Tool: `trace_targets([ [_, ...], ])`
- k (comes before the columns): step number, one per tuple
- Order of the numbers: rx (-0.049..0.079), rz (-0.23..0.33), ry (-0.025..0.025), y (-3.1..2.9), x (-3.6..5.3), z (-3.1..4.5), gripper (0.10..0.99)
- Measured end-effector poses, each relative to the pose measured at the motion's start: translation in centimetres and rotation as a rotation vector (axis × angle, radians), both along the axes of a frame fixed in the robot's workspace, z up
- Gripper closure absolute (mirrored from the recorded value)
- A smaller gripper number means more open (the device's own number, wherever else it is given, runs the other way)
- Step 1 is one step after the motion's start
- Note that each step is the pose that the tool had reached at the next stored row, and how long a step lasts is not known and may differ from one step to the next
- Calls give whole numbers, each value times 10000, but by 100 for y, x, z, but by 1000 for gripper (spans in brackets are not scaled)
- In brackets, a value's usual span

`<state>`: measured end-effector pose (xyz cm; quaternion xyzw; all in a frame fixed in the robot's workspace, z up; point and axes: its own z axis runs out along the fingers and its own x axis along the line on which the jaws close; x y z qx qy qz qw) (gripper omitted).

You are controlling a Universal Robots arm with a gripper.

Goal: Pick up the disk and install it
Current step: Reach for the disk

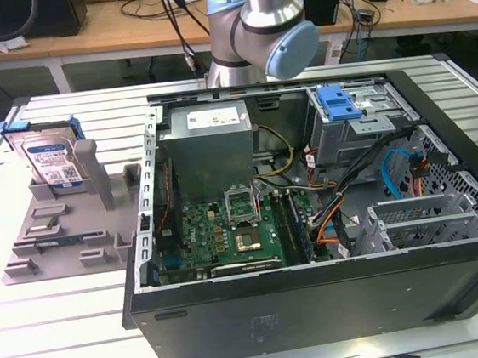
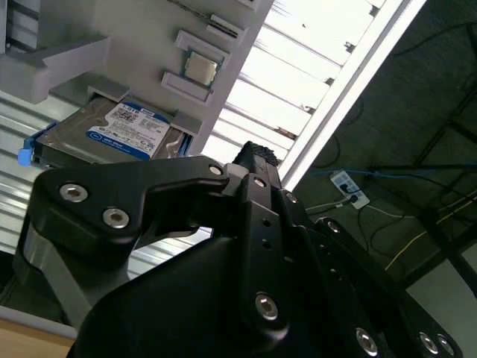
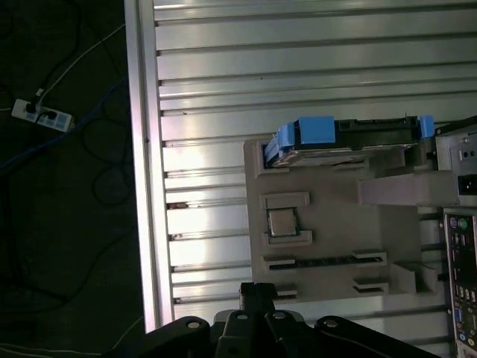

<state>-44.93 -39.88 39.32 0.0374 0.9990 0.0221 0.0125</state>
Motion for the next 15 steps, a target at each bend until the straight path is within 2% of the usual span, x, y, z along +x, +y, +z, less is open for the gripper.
trace_targets([
  [6, 0, 0, 0, 5, -87, -3, 980],
  [8, -1, 0, -1, 28, -97, -5, 980],
  [10, -20, 1, 1, 76, -97, -5, 980],
  [11, -68, 2, -1, 103, -59, -8, 980],
  [15, -116, 1, 7, 135, 79, -16, 980],
])
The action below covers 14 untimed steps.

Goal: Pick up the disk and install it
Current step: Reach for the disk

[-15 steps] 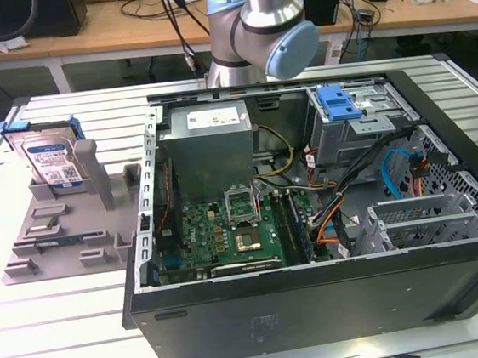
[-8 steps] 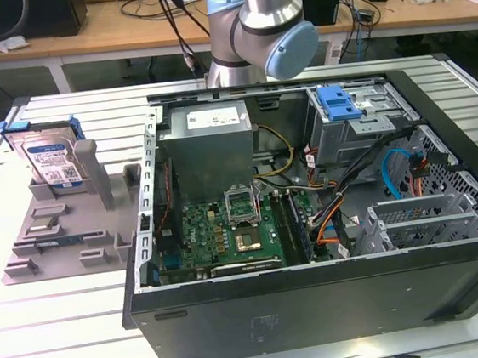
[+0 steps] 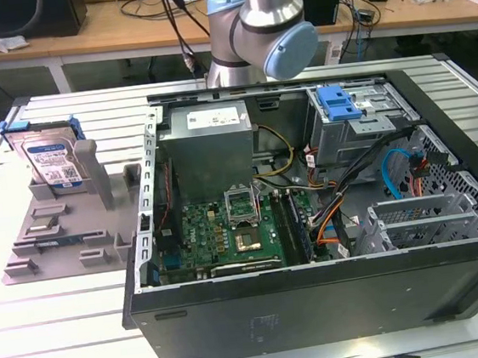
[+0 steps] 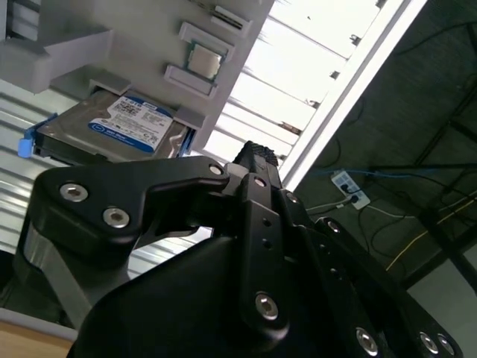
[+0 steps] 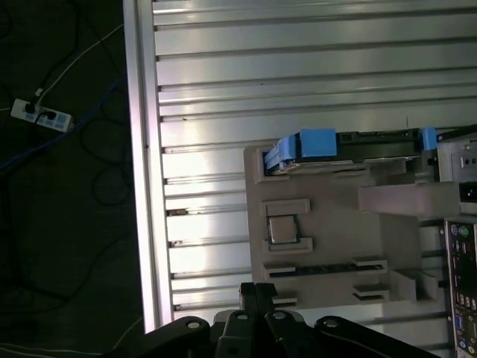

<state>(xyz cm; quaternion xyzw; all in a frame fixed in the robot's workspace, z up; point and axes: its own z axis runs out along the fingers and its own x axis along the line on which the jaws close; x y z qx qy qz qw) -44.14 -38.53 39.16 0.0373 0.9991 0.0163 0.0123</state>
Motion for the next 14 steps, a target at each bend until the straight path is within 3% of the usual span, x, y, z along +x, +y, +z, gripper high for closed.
trace_targets([
  [9, -153, -1, 24, 155, 257, -27, 980],
  [14, -238, -2, 31, 320, 342, -46, 980],
])
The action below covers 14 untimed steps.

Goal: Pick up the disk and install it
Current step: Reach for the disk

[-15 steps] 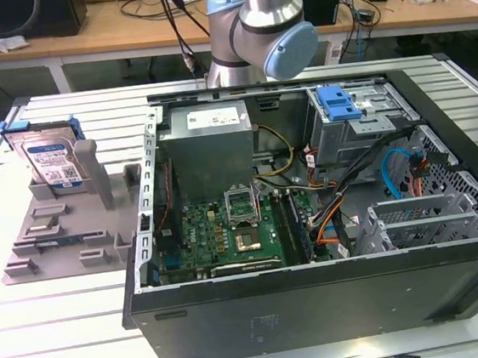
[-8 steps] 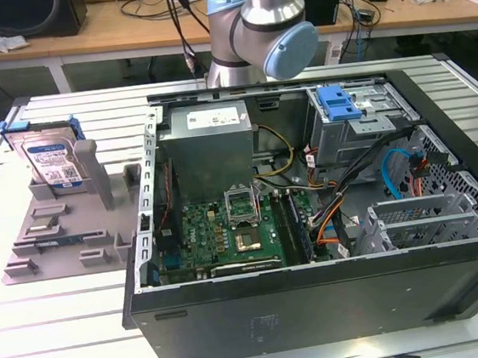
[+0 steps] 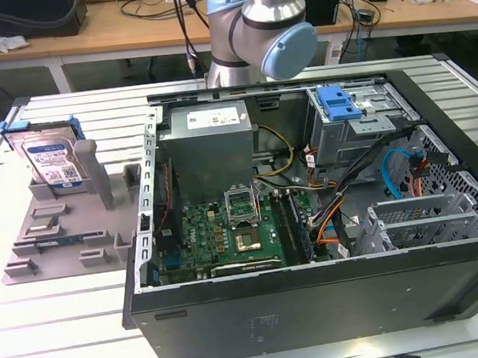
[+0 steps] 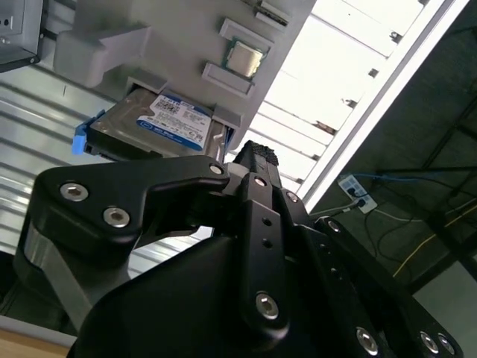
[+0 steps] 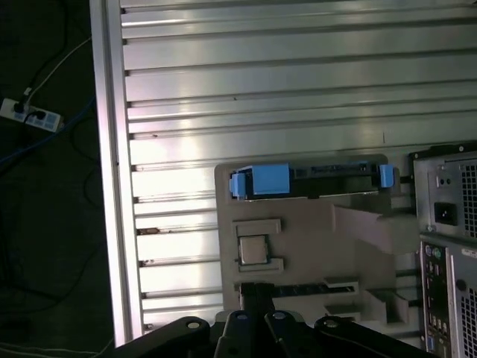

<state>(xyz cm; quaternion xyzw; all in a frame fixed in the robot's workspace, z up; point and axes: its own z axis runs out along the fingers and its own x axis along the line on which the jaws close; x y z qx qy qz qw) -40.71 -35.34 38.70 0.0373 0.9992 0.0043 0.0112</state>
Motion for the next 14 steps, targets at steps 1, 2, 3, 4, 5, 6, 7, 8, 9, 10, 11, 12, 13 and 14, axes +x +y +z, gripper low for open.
trace_targets([
  [1, -8, 1, 0, 20, 7, -3, 980],
  [2, -18, 1, 1, 39, 14, -6, 980],
  [3, -24, 0, 3, 44, 17, -6, 980],
  [4, -24, 1, 2, 44, 18, -7, 980],
  [5, -24, 2, 3, 44, 17, -7, 980],
  [6, -24, 1, 3, 44, 18, -7, 980],
  [7, -24, 2, 3, 44, 18, -7, 980],
  [8, -24, 2, 3, 44, 18, -7, 980],
  [9, -24, 1, 3, 44, 18, -7, 980],
  [10, -24, 0, 3, 45, 18, -7, 980],
  [11, -24, 1, 2, 44, 18, -7, 980],
  [12, -24, 2, 3, 44, 18, -7, 980],
  [13, -24, 1, 2, 44, 18, -8, 980],
  [14, -24, 1, 3, 44, 18, -8, 980],
])
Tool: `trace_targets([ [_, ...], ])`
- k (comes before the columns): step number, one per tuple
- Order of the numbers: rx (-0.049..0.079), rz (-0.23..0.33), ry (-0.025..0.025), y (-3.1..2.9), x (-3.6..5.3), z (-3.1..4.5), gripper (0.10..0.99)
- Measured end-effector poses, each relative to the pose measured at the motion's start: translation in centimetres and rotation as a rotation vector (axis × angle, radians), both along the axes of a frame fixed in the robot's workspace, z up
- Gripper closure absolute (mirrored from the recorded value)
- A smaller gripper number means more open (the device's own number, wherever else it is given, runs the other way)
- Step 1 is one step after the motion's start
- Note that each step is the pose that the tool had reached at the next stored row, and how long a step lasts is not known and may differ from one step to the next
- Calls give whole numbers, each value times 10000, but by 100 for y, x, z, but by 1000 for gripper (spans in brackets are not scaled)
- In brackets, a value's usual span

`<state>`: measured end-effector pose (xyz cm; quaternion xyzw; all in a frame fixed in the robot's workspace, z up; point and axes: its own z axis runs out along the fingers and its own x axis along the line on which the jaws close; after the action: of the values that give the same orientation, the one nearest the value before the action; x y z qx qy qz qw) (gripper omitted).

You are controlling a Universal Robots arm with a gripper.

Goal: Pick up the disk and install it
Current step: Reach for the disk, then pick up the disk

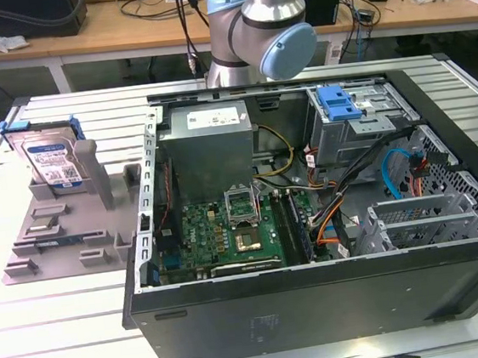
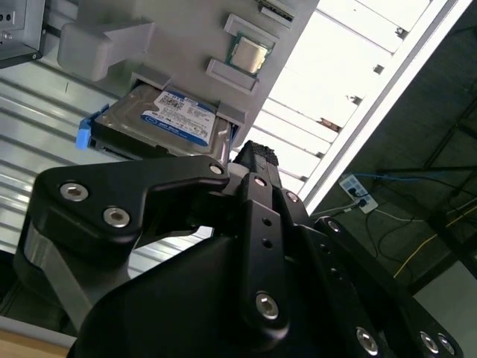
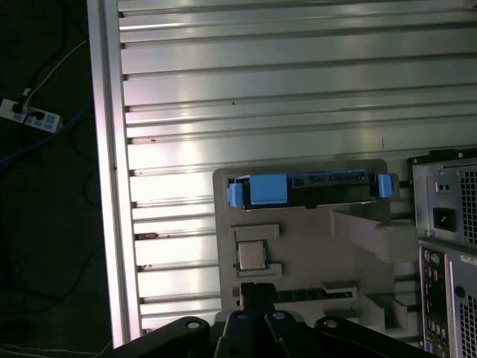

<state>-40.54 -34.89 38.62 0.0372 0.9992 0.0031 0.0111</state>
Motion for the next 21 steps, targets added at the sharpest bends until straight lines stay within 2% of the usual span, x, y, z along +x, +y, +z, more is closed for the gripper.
trace_targets([
  [5, 0, 11, 0, 0, 0, -1, 980],
  [8, -1, 264, -1, 1, 0, -1, 980],
  [11, 0, 745, 0, 0, 0, -1, 980],
  [15, 0, 1598, 1, 0, 0, -1, 980],
  [19, 0, 3092, -1, 0, 0, -1, 980],
  [21, 0, 3574, -1, 0, 0, -1, 980],
])
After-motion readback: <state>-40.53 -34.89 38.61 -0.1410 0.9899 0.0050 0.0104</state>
